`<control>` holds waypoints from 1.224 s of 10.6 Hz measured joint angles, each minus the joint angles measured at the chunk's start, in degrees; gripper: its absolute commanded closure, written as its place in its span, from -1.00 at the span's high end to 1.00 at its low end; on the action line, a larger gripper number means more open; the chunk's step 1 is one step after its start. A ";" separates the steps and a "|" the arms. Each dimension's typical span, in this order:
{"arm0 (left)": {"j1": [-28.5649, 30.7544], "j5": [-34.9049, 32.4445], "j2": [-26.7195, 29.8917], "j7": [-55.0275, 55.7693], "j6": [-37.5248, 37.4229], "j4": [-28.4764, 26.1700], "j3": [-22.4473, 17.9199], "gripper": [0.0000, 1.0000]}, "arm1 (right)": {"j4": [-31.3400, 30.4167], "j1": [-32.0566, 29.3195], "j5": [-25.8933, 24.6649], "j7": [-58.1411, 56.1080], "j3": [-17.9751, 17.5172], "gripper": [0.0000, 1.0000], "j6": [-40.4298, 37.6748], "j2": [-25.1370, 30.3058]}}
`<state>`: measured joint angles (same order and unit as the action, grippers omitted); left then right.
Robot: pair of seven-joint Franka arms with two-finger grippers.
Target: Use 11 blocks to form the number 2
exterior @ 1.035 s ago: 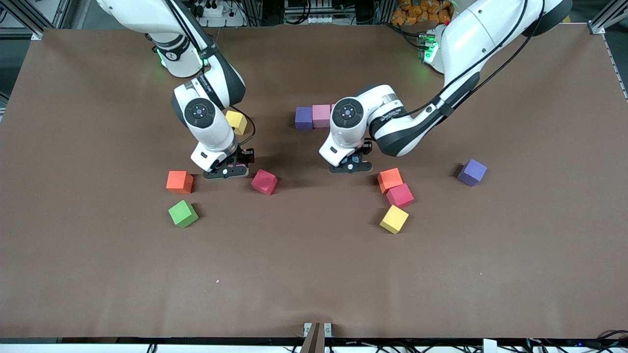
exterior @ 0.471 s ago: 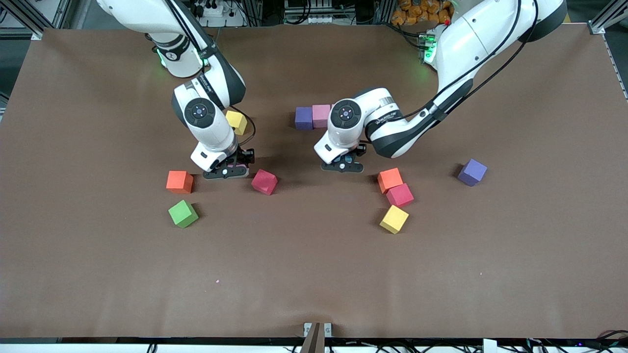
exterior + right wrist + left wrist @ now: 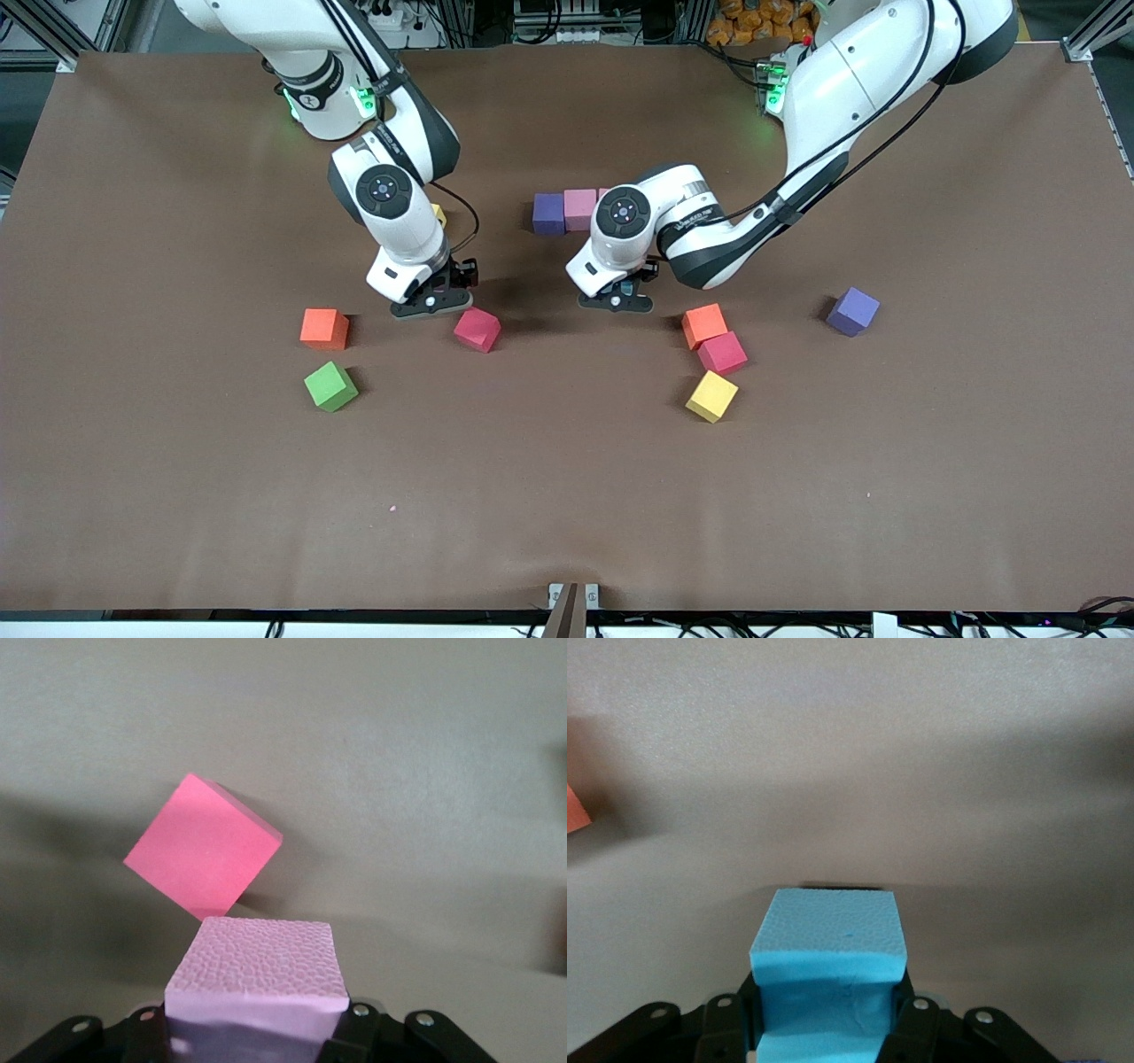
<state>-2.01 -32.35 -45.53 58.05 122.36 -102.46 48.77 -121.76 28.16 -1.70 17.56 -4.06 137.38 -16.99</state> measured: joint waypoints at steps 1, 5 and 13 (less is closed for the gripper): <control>0.00 0.00 -0.05 0.06 0.04 0.00 0.00 -0.18 | 1.41 -0.42 0.00 -4.59 0.26 0.04 -2.43 0.00; 0.00 0.98 -0.36 0.83 0.45 0.01 0.00 -0.18 | 3.81 -3.52 0.00 -19.46 0.62 0.04 -4.95 -0.05; -0.18 1.48 -0.92 6.83 2.16 -1.36 0.01 -0.18 | 6.65 -8.20 -0.01 -44.50 0.82 0.05 -4.95 -0.90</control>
<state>-2.19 -30.87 -46.45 64.89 124.52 -103.82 48.78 -115.11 19.95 -1.71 -26.94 -3.25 132.43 -17.89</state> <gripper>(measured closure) 0.454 0.427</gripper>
